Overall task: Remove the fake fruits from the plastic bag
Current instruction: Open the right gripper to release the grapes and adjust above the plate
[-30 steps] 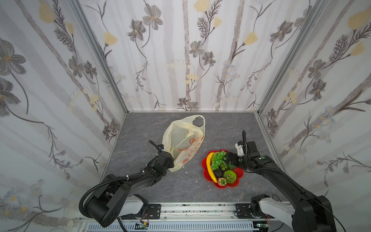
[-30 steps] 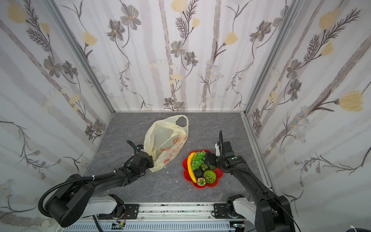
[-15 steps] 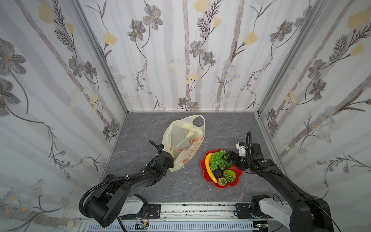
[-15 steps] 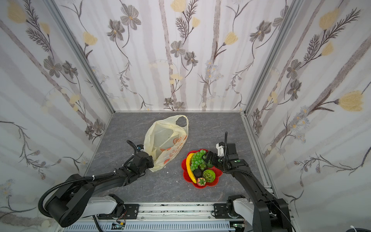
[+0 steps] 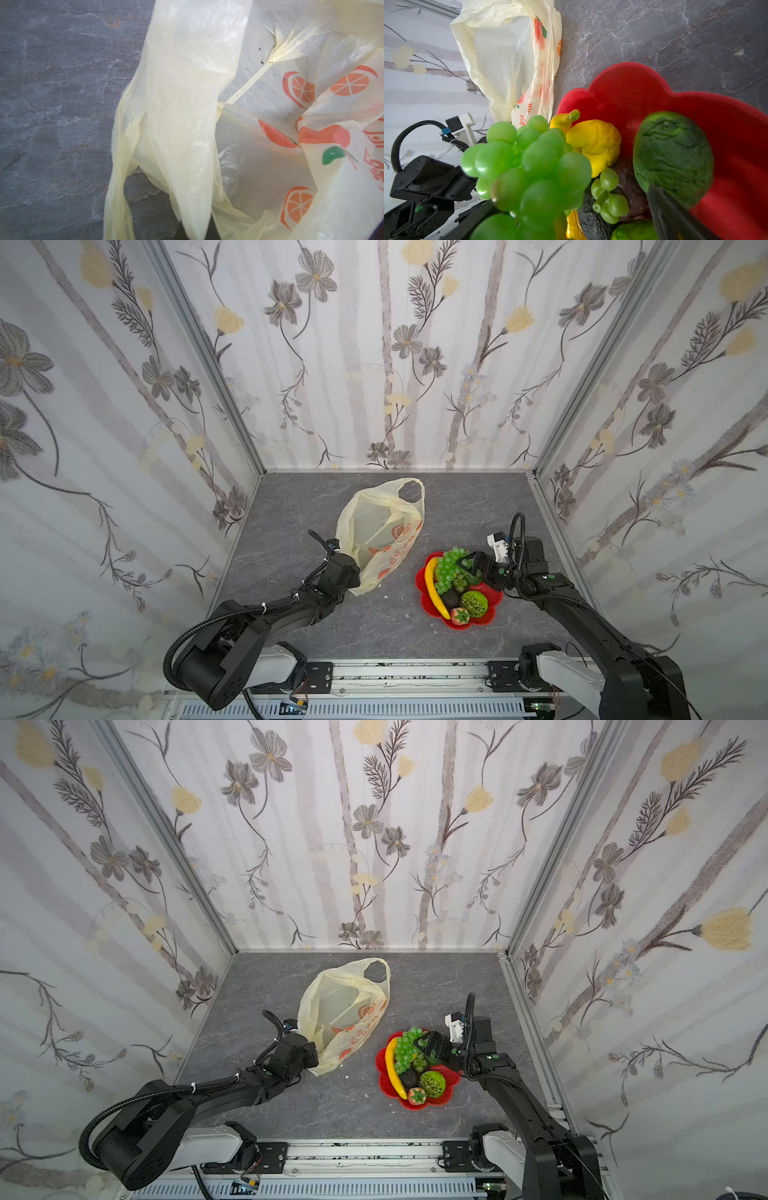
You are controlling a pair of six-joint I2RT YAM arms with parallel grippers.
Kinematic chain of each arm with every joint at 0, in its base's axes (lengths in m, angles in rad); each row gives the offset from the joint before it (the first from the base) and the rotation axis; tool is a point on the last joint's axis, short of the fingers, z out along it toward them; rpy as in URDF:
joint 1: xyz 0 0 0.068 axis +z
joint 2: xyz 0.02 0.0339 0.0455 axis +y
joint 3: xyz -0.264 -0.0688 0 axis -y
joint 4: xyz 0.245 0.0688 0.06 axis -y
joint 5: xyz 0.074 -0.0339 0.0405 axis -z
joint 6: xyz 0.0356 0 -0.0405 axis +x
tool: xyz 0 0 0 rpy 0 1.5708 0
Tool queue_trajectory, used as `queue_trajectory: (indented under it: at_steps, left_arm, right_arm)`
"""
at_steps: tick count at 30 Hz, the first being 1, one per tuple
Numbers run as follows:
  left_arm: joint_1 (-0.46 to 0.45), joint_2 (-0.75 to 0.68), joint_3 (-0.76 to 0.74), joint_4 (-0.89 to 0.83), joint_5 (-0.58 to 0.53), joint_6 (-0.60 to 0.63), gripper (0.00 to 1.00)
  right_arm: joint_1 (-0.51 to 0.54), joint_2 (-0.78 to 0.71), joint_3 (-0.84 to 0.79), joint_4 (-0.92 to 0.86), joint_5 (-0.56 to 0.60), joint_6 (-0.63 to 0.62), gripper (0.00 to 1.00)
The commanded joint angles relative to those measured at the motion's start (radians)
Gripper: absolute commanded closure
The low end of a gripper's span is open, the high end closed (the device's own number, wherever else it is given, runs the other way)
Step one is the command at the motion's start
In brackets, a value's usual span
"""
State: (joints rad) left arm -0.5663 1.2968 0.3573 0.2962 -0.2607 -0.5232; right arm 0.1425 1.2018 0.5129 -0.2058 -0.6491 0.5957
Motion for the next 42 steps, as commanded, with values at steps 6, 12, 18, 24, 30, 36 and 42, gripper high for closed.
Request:
queue_trajectory:
  at_steps: [6,12,18,24,30,36,42]
  left_arm:
    - [0.002,0.008,0.011,0.022,-0.005,0.005,1.00]
    - [0.000,0.015,0.014,0.021,-0.003,0.006,1.00]
    - [0.001,0.021,0.016,0.021,-0.002,0.005,1.00]
    - [0.001,0.019,0.017,0.021,-0.003,0.006,1.00]
    - [0.000,0.016,0.016,0.021,-0.003,0.007,1.00]
    - [0.000,0.015,0.016,0.022,-0.004,0.008,1.00]
    - [0.002,0.020,0.018,0.021,-0.002,0.009,1.00]
  right_arm:
    - [0.015,0.006,0.013,0.027,0.019,-0.019,0.03]
    - [0.036,0.038,0.011,-0.010,0.064,-0.017,0.03]
    - [0.068,0.070,0.047,-0.088,0.161,-0.039,0.04]
    - [0.108,0.115,0.090,-0.116,0.216,-0.045,0.04]
    - [0.176,0.192,0.139,-0.143,0.323,-0.035,0.04]
    - [0.210,0.231,0.166,-0.179,0.389,-0.050,0.04]
    - [0.210,0.185,0.171,-0.169,0.353,-0.061,0.00]
